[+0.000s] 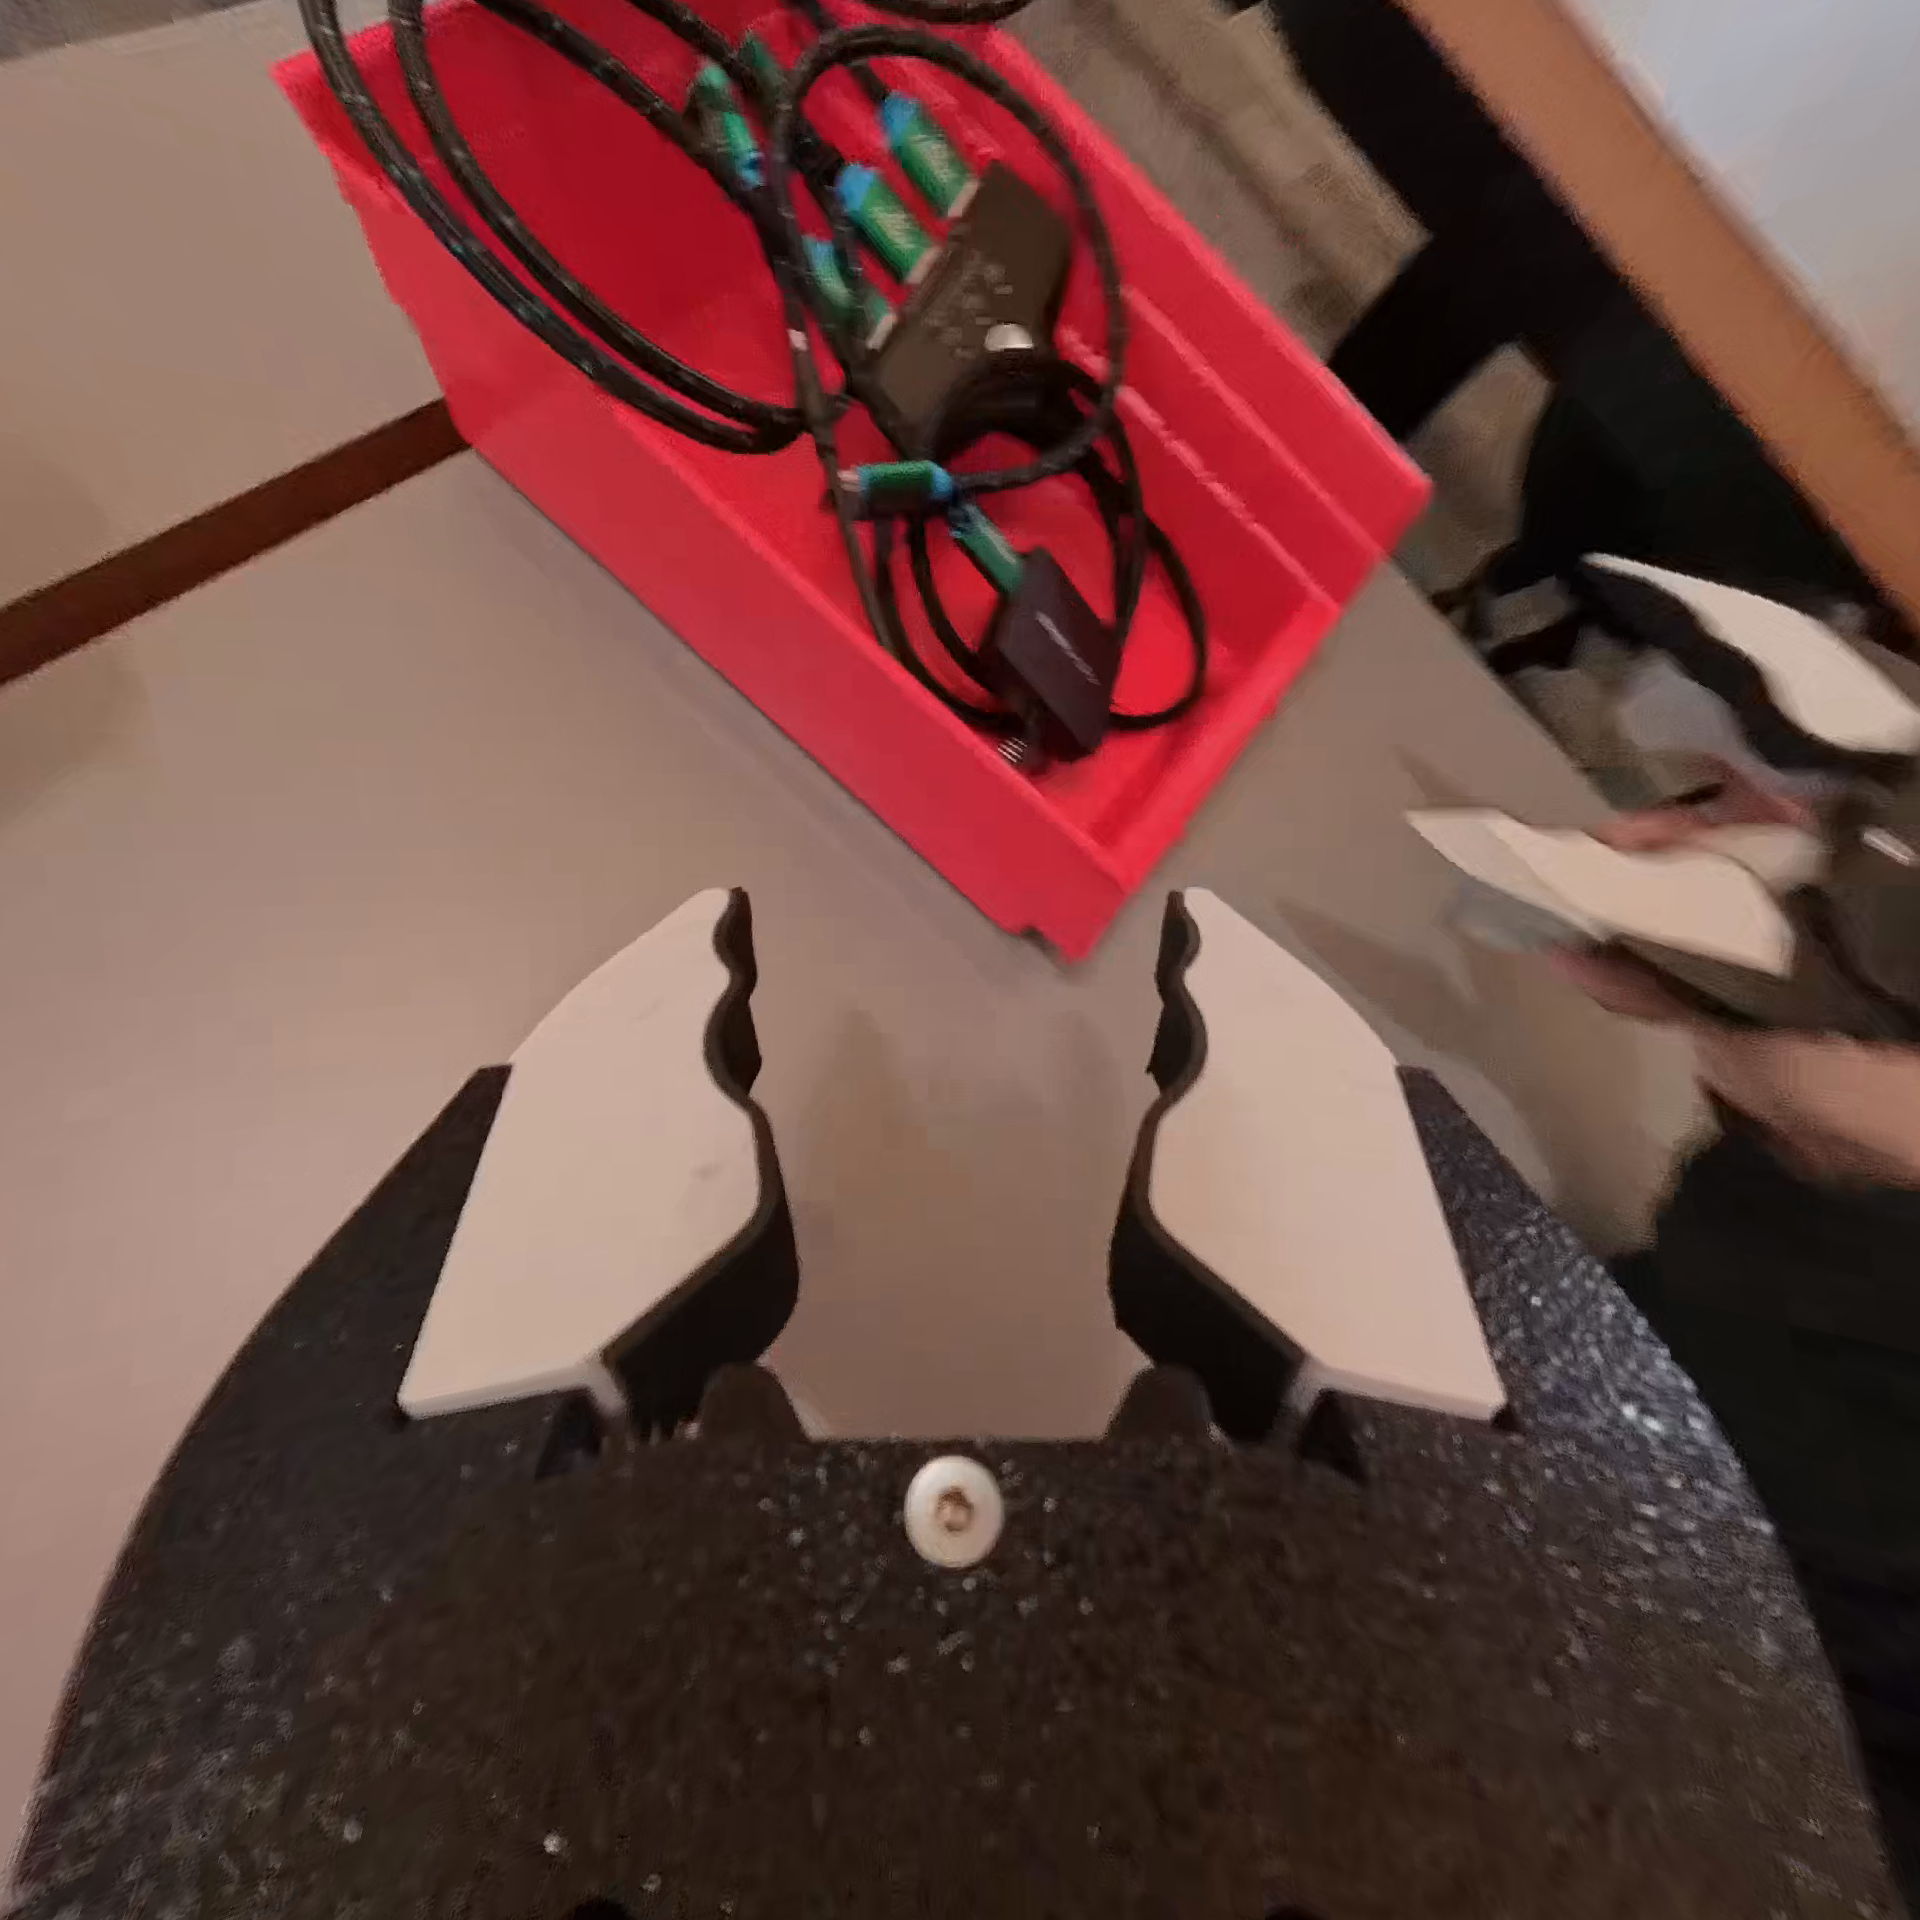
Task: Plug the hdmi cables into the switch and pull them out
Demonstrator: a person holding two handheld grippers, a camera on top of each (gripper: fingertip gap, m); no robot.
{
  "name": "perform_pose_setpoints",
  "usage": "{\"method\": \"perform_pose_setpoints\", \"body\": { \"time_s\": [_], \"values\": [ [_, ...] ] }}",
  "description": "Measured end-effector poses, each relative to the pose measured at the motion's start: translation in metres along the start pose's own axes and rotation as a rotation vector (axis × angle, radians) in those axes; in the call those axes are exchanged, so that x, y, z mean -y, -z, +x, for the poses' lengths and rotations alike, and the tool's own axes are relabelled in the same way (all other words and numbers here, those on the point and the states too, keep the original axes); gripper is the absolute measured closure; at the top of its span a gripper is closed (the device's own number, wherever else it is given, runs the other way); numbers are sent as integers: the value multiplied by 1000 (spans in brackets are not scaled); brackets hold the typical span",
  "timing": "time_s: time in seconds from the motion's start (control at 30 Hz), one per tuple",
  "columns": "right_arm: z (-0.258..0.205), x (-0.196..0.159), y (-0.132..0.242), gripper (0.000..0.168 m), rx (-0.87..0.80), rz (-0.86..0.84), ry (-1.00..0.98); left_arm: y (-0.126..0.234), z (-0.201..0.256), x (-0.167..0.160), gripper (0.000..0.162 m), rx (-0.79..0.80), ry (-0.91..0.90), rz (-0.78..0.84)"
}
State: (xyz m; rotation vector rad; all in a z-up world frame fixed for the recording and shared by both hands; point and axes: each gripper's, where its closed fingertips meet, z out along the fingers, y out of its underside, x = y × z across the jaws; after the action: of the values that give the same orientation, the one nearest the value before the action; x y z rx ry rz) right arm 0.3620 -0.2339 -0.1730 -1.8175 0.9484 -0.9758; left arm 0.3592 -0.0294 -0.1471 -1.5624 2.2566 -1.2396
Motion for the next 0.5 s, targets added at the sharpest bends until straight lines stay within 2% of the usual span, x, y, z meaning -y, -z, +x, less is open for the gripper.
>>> {"method": "perform_pose_setpoints", "body": {
  "time_s": [0.03,0.1,0.2,0.3,0.33,0.37,0.43,0.5],
  "values": [
    [-1,4,3,67,0,14,-13,-15,-8,10,88,53,9,-38],
    [-2,10,7,65,-8,61,-16,-44,-22,21,87,130,81,-122],
    [0,6,7,65,-14,36,23,-82,-16,28,81,48,278,-198],
    [3,6,8,67,-1,47,-6,-108,-43,20,94,197,328,-263],
    [4,8,8,69,9,60,-28,-114,-54,15,95,259,321,-288],
    [4,10,9,72,23,74,-46,-120,-60,15,89,277,357,-279],
    [3,14,12,82,48,96,-56,-132,-65,17,101,277,439,-254],
    [5,15,13,83,42,100,-59,-143,-67,14,128,299,395,-260]
  ]
}}
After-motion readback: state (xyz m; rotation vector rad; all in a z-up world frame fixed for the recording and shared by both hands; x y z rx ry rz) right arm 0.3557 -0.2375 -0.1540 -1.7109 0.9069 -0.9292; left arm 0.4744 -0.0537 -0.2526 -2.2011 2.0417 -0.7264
